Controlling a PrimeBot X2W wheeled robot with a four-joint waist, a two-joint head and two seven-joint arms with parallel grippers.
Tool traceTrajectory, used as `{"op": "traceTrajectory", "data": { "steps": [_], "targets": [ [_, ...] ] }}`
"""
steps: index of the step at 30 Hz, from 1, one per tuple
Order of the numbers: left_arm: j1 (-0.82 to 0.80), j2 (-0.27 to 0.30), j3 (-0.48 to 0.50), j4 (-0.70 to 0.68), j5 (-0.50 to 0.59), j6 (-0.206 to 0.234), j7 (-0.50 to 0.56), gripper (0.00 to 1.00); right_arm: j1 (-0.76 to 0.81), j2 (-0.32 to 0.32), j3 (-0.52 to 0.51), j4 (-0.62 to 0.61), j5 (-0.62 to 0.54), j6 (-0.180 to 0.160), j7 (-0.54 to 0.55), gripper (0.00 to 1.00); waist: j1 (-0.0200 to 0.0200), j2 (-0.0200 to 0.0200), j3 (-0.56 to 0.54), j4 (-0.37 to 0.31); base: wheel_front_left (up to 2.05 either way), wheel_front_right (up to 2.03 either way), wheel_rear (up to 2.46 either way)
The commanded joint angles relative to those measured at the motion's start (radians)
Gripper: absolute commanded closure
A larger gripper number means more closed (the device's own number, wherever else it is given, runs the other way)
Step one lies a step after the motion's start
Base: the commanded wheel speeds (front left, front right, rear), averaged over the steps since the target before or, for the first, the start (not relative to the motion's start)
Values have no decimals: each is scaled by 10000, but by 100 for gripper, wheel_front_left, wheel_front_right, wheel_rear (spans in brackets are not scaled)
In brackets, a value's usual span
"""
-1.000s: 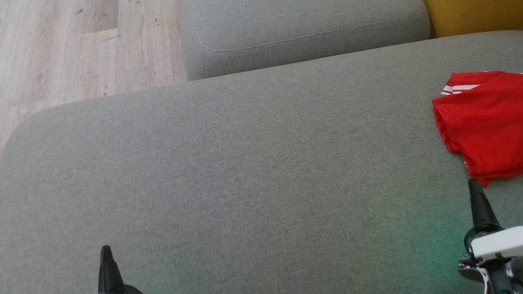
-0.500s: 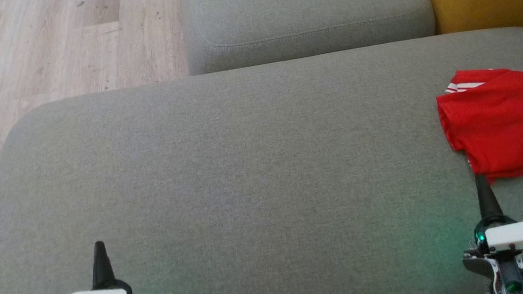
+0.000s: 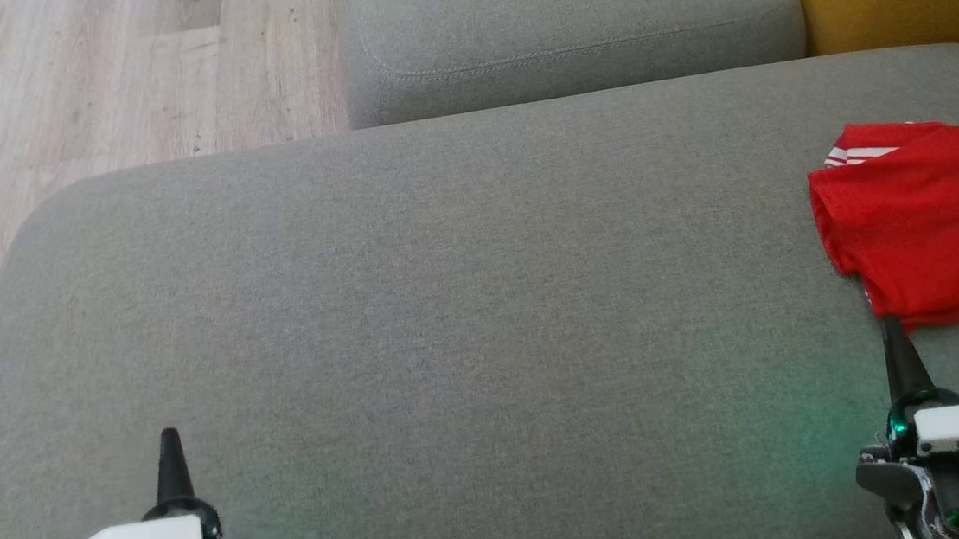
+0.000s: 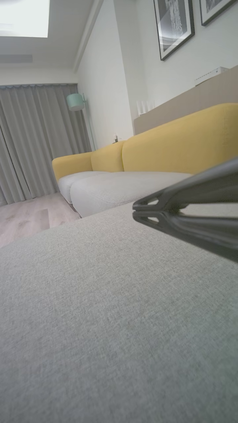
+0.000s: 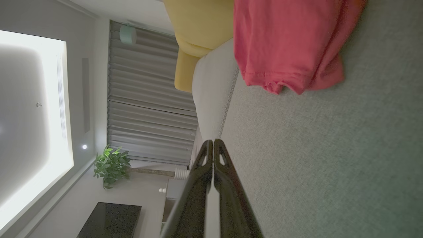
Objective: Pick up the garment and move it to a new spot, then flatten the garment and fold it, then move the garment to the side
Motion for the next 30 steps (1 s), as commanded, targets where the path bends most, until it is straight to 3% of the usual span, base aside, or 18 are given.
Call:
{"op": "traceTrajectory", "data": {
  "steps": [1,22,30],
  "targets": [
    [-573,34,429,-295,-348,-143,100,100,-668,12,58,-432,368,58,107,100,-1,0,20,13,0,0,0],
    [-894,25,934,-245,-2509,-585,691,100,-903,145,-359,-579,2527,69,678,100,-1,0,213,129,0,0,0],
    [-895,20,941,-245,-2503,-585,697,100,-903,145,-358,-579,2528,69,677,100,-1,0,213,129,0,0,0]
  ]
}}
